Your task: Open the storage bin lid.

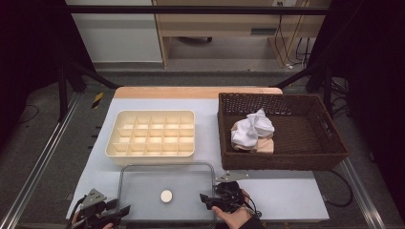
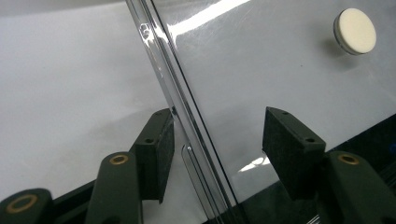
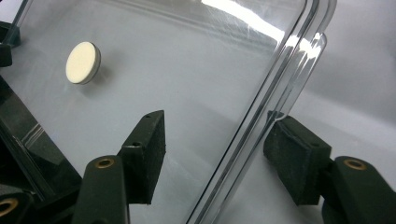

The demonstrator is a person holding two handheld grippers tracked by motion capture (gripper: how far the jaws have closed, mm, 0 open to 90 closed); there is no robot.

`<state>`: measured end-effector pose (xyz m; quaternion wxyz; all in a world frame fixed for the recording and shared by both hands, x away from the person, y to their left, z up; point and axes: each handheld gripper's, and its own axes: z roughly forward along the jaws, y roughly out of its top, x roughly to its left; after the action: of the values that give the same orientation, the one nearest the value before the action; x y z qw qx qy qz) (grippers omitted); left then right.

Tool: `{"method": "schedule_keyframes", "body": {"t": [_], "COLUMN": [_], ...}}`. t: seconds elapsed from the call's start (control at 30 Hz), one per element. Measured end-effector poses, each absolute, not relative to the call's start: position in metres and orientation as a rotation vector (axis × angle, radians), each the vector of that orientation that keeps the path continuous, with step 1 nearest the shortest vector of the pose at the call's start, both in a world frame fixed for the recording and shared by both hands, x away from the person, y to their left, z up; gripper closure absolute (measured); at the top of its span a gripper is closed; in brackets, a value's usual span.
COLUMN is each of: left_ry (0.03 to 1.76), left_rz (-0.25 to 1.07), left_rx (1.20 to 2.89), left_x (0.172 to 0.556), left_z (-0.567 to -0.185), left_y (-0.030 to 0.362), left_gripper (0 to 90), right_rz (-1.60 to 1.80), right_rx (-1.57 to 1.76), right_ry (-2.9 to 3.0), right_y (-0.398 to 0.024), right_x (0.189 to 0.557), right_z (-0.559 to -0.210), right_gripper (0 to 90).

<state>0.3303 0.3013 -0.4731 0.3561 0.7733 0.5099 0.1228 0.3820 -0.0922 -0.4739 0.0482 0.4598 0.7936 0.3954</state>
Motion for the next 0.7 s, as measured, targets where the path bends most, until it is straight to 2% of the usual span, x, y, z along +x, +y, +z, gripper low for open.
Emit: {"method": "schedule_keyframes", "body": {"t": [0.27,0.33,0.7], "left_ry": [1.320,1.322,1.284], "left_rz": [0.307,0.361,0.463], "left_rx": [2.000,1.998,1.950], "left_x": [0.3331,0.3337,0.3400], "left_z": [-0.4726,-0.4722,-0.4664], "left_y": [0.3027,0.3028,0.3038], "left_gripper": [42.7,41.2,35.5], "right_rz": [1.177,1.183,1.212], "right_rx": [1.400,1.408,1.351], "right_ry": [2.400,2.399,2.313], "right_y": [-0.0928,-0.0950,-0.1001], "right_x": [0.3825,0.3832,0.3817], "right_z": [-0.4734,-0.4723,-0.4650], "right_gripper": [34.0,34.7,32.6]}}
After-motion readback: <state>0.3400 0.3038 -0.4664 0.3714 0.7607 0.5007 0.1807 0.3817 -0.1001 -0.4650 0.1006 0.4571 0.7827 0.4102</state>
